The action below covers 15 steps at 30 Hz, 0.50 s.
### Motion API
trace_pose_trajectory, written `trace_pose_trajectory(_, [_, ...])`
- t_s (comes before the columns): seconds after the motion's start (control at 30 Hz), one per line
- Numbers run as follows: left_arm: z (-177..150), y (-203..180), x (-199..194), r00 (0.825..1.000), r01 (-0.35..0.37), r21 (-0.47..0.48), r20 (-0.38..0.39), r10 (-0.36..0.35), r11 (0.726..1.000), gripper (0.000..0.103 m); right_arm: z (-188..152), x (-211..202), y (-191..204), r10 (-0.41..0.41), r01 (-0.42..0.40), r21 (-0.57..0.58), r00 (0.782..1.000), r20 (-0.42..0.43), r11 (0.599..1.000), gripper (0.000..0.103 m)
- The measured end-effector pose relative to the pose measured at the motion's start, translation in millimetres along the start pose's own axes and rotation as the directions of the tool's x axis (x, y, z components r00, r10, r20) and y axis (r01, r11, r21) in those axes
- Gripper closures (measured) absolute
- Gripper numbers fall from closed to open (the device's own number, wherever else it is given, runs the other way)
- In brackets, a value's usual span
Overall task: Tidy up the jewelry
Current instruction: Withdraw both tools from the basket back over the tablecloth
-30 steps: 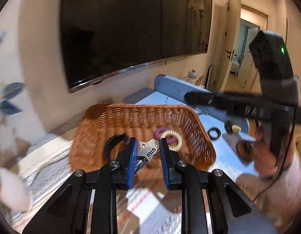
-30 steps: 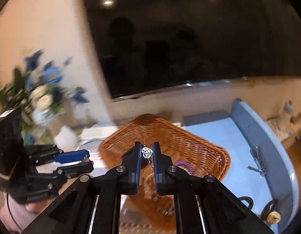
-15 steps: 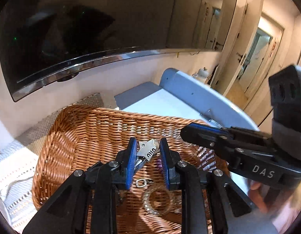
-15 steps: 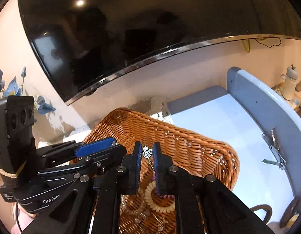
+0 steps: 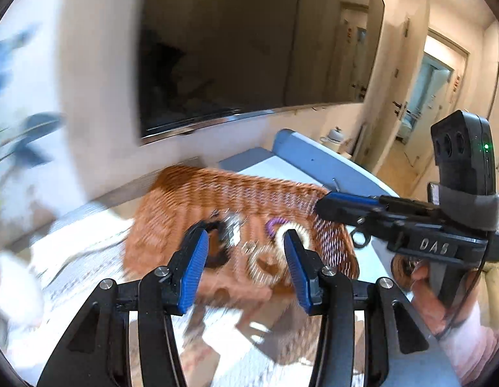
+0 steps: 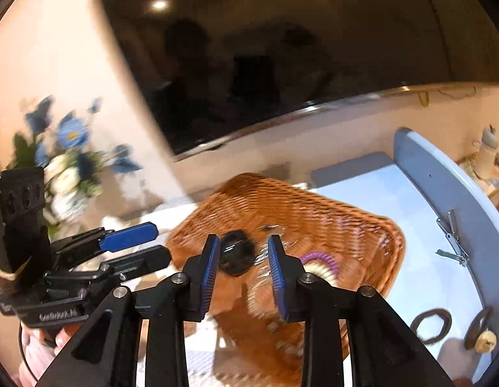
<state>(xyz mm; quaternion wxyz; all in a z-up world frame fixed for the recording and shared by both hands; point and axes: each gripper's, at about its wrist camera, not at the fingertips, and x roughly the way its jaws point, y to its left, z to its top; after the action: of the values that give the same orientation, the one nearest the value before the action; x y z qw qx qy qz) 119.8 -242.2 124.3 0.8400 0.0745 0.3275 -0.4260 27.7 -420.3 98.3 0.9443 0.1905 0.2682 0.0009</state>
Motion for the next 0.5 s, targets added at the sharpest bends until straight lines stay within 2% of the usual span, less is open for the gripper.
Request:
trace_pose_trajectory(0.1, [-37,18,-55,0.997,-0.063,-0.05,0.041,0.065,0.997,0.053,-21,-13,36,0.038,-0.039,-0.065,0.999,-0.021,0.997,0.068])
trace_pose_trajectory(0.23, [-98,51,-120,0.982,-0.165,-0.156,0.061,0.177,0.974,0.053,-58,-14,82,0.075,-0.084,-0.143,0.995,-0.064,0.986,0.06])
trace_pose_trajectory(0.3, [-127,68,-143,0.97,-0.223,-0.207,0.049,0.238,0.953,0.053,-83,-4,105,0.094,-0.112,-0.187,0.99,-0.103,0.976,0.056])
trace_pose_trajectory(0.4, [-169,92,-164,0.952,-0.292,-0.279,0.005,0.305,0.915,0.053,-108,16,125,0.122,-0.154,-0.206,0.979,-0.161,0.966,0.056])
trace_pose_trajectory(0.5, [-206,114,-170,0.936,-0.343,-0.346,-0.044,0.351,0.873,0.053,-128,40,139,0.101,-0.145,-0.235,0.977,-0.189,0.961,0.056])
